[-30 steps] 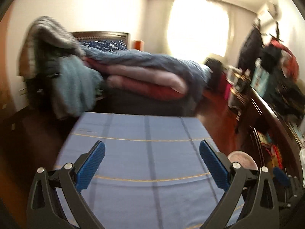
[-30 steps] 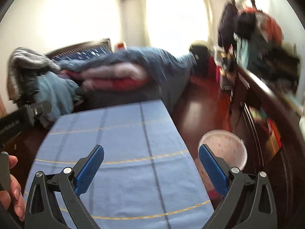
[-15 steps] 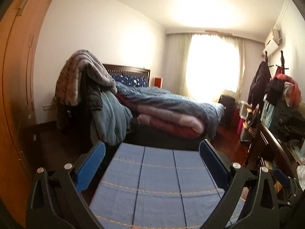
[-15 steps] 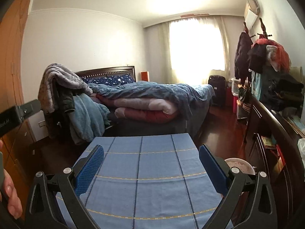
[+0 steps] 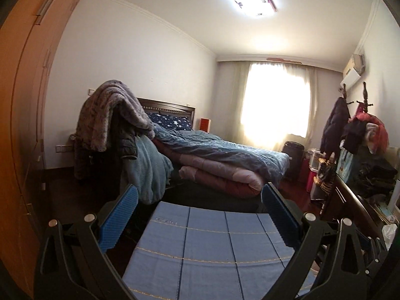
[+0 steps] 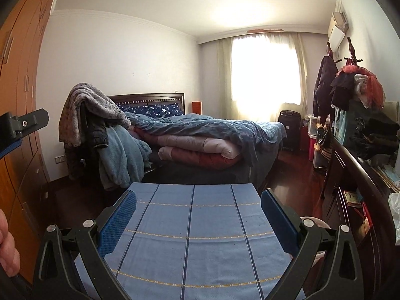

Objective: Collect trash

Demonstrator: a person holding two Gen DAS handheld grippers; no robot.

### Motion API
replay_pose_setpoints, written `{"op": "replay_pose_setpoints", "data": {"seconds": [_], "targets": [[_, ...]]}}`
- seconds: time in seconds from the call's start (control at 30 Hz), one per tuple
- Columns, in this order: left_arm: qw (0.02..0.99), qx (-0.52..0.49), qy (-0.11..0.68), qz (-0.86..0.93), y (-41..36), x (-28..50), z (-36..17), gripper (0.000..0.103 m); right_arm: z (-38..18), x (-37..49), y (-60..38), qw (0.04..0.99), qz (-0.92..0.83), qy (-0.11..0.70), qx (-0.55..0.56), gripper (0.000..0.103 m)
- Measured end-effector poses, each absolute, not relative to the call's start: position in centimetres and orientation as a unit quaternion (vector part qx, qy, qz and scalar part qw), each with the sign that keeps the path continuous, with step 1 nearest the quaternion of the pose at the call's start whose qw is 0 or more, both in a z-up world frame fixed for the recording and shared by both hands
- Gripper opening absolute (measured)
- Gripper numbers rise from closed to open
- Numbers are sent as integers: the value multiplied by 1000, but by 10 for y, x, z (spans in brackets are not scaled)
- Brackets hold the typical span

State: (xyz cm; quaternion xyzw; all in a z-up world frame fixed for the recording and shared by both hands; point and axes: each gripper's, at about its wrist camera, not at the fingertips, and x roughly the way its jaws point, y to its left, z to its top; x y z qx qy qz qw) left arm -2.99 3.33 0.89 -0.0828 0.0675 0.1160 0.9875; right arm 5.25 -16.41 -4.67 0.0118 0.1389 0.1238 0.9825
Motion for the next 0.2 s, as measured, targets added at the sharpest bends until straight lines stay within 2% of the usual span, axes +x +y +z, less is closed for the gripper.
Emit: {"op": "replay_pose_setpoints", "data": {"seconds": [0.2], "targets": [[985,-83,67,137,37,-32,11,100,-46,50,-165,984,120,134,12,99]]}}
